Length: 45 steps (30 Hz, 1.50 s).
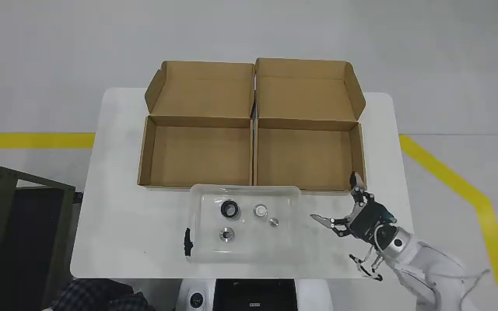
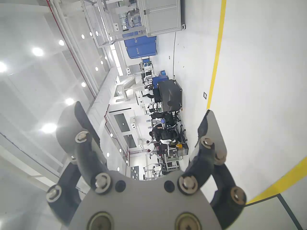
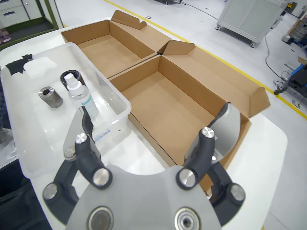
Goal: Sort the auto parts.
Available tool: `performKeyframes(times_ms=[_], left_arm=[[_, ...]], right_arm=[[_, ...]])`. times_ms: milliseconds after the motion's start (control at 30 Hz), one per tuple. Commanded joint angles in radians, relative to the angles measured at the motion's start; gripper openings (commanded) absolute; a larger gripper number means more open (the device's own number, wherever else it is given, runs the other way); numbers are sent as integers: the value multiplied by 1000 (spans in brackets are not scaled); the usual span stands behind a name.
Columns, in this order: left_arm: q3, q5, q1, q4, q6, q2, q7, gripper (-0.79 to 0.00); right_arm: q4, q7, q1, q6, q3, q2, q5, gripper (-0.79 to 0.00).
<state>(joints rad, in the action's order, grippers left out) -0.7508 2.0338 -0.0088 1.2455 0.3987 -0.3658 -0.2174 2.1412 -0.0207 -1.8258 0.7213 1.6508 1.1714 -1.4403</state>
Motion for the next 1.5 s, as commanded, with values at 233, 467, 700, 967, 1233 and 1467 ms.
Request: performKeyframes(times_ms=[233,467,700,967,1233,1467], left_arm=[[0,0,0,0,0,0,0,0],[0,0,0,0,0,0,0,0],[0,0,0,0,0,0,0,0],[0,0,0,0,0,0,0,0],[0,0,0,0,0,0,0,0],[0,0,0,0,0,0,0,0]], right_arm=[[-7,150,121,56,-229,0,-91,0],[-27,238,196,69,-340,2,-113,0],[-40,320,251,75,-414,4,-109,0],[-68,403,303,64,-473,6,-87,0],[-90,440,332,61,-512,4,-78,0],[-101,468,346,58,-528,1,-75,0]])
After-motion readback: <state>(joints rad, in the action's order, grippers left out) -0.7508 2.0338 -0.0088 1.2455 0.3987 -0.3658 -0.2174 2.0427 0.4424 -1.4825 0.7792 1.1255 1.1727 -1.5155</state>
